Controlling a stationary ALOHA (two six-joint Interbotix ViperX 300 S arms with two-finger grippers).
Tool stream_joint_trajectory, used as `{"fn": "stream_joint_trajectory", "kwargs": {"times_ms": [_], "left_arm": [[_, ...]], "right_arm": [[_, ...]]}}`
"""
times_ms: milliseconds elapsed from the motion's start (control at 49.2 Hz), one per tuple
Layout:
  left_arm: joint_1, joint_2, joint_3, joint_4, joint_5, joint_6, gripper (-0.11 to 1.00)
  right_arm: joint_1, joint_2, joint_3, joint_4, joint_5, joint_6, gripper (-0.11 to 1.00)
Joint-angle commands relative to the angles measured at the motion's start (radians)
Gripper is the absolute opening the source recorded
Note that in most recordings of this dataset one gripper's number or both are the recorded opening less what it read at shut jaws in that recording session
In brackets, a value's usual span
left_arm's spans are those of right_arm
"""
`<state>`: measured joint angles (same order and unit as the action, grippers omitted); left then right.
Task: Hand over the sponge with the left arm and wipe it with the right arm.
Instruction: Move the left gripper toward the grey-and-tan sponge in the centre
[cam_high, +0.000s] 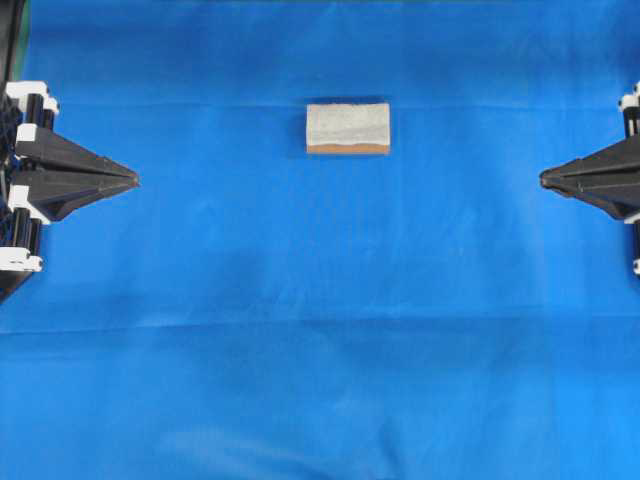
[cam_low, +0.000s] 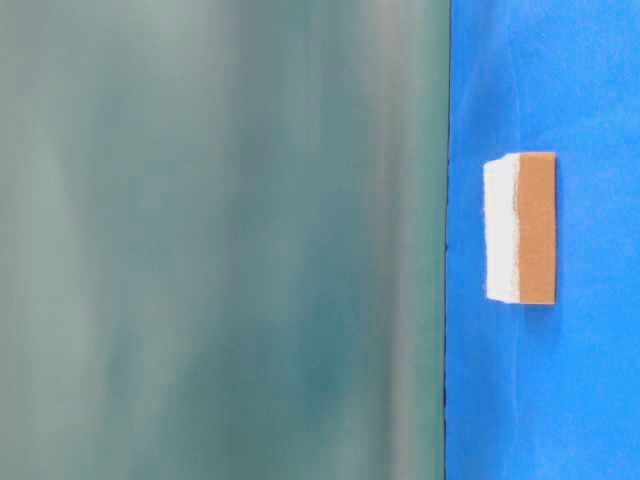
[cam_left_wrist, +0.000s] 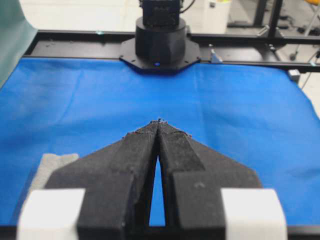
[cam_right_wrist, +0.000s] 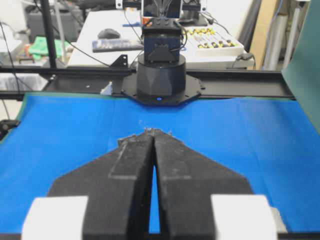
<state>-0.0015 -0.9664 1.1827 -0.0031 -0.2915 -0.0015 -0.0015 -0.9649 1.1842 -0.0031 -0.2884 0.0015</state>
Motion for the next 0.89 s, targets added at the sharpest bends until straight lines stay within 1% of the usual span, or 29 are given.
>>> {"fn": "stream_joint_trajectory", "kwargs": {"times_ms": [0, 163, 264, 386, 528, 609, 670, 711, 752, 873], "left_arm": [[0.0, 0.014, -0.023, -0.021, -0.006, 0.008, 0.0], [0.023, 0.018, -0.023, -0.021, -0.006, 0.017, 0.0], [0.063, 0.048, -0.026, -0.021, -0.006, 0.032, 0.0], [0.132, 0.13, -0.043, -0.021, -0.02, 0.041, 0.0], [0.219, 0.258, -0.074, -0.02, -0.038, 0.055, 0.0], [0.252, 0.348, -0.103, -0.021, -0.044, 0.067, 0.0], [0.258, 0.416, -0.135, -0.02, -0.044, 0.077, 0.01], [0.259, 0.465, -0.158, -0.02, -0.044, 0.081, 0.05], [0.261, 0.514, -0.187, -0.02, -0.041, 0.089, 0.15], [0.268, 0.667, -0.272, -0.021, -0.048, 0.12, 0.5]], "right_arm": [[-0.002, 0.006, -0.028, 0.005, -0.008, 0.003, 0.0], [0.0, 0.012, -0.034, 0.006, 0.04, 0.003, 0.0], [-0.002, 0.014, -0.034, 0.005, 0.052, 0.003, 0.0], [-0.008, 0.015, -0.034, 0.005, 0.052, 0.003, 0.0], [-0.009, 0.021, -0.034, 0.005, 0.055, 0.003, 0.0], [-0.011, 0.025, -0.034, 0.005, 0.055, 0.003, 0.0], [-0.011, 0.028, -0.032, 0.005, 0.055, 0.003, 0.0], [-0.011, 0.028, -0.034, 0.005, 0.055, 0.003, 0.0], [-0.011, 0.031, -0.034, 0.006, 0.055, 0.003, 0.0], [-0.011, 0.035, -0.032, 0.005, 0.055, 0.003, 0.0]]}}
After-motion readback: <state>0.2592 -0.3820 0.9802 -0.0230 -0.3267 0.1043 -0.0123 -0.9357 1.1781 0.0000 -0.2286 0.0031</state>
